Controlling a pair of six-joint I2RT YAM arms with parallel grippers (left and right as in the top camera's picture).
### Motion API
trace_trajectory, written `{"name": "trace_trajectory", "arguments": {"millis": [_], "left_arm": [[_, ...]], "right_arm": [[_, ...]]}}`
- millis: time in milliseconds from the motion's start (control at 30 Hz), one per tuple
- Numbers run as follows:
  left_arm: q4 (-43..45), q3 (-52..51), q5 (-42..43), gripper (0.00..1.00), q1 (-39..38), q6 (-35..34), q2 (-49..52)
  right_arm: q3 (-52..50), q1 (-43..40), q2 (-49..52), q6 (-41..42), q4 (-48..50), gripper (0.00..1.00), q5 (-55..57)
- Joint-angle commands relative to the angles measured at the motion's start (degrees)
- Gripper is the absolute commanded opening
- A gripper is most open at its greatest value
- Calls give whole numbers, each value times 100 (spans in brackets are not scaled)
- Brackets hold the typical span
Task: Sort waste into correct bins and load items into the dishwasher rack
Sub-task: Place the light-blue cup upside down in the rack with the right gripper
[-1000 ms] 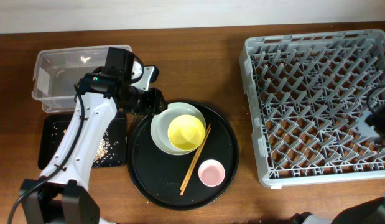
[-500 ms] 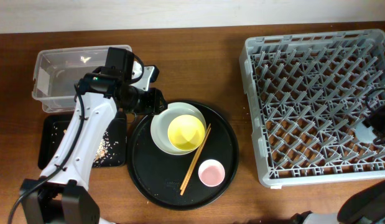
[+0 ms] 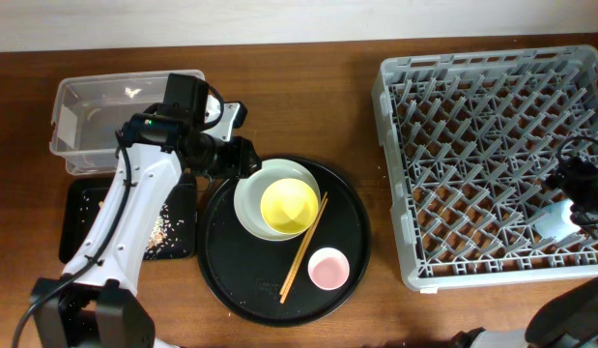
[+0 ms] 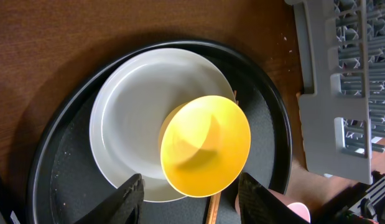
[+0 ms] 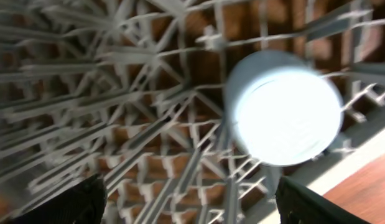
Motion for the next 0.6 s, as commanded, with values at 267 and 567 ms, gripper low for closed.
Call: {"name": "trace_trajectory", "arguments": {"millis": [267, 567], "left_arm": [[-140, -7, -323, 52, -1154, 7, 28], [-669, -850, -632, 52, -2328, 2, 129]], "right_arm": [[61, 1462, -1375, -754, -881, 89, -925], [61, 2900, -1320, -879, -1274, 98, -221]]}}
